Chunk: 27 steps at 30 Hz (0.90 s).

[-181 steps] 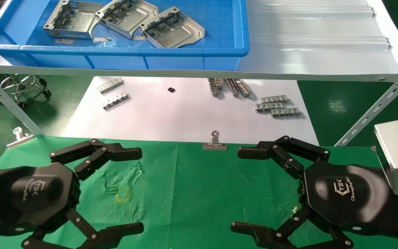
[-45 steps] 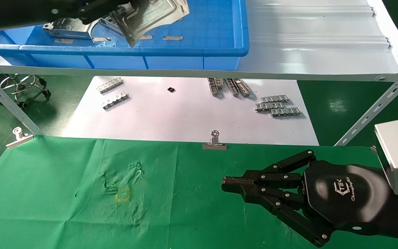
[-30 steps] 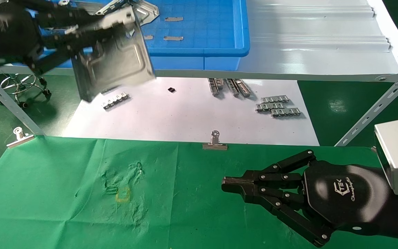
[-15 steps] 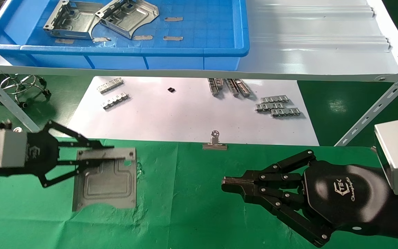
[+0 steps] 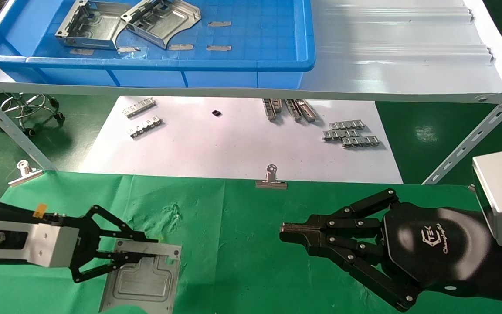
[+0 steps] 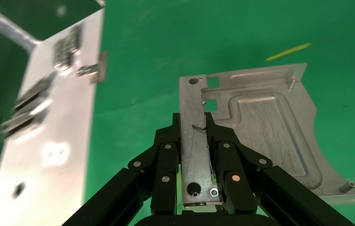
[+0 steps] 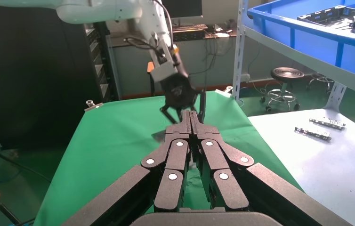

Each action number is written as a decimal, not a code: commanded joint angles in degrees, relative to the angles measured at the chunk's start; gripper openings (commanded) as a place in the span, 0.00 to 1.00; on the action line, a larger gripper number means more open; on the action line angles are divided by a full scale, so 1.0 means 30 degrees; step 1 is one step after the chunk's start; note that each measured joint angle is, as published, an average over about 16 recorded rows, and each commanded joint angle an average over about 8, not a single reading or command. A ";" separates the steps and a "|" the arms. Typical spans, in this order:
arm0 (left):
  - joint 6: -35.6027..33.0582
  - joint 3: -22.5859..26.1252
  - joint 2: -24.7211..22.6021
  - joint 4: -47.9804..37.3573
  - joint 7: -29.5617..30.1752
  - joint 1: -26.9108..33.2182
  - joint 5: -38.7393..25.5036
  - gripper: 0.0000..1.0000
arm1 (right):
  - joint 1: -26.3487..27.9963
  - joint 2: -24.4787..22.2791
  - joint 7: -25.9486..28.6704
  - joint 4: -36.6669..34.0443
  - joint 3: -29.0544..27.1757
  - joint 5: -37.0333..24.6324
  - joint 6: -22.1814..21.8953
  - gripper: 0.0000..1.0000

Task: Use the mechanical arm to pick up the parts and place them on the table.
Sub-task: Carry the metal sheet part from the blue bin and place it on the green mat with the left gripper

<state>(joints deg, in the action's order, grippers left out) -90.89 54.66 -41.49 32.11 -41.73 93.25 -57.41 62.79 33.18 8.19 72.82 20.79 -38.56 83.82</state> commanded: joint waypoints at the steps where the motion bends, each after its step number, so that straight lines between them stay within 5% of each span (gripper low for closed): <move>1: -0.0024 0.0377 -0.0297 -0.0221 -0.0279 -0.0053 0.0126 0.00 | 0.0000 0.0000 0.0000 0.0000 0.0000 0.0000 0.0000 0.00; 25: 0.1374 0.1470 -0.2774 -0.6531 -0.3923 0.0067 0.0179 0.00 | 0.0002 -0.0002 -0.0003 0.0000 0.0006 0.0004 -0.0002 0.00; 27: 0.1614 0.1444 -0.2967 -0.6924 -0.4241 0.0020 0.0194 0.08 | 0.0002 -0.0002 -0.0003 0.0000 0.0006 0.0004 -0.0003 0.00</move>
<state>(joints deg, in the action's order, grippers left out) -85.99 59.06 -50.36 11.61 -54.44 93.30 -56.95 62.79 33.18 8.18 72.82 20.81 -38.55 83.82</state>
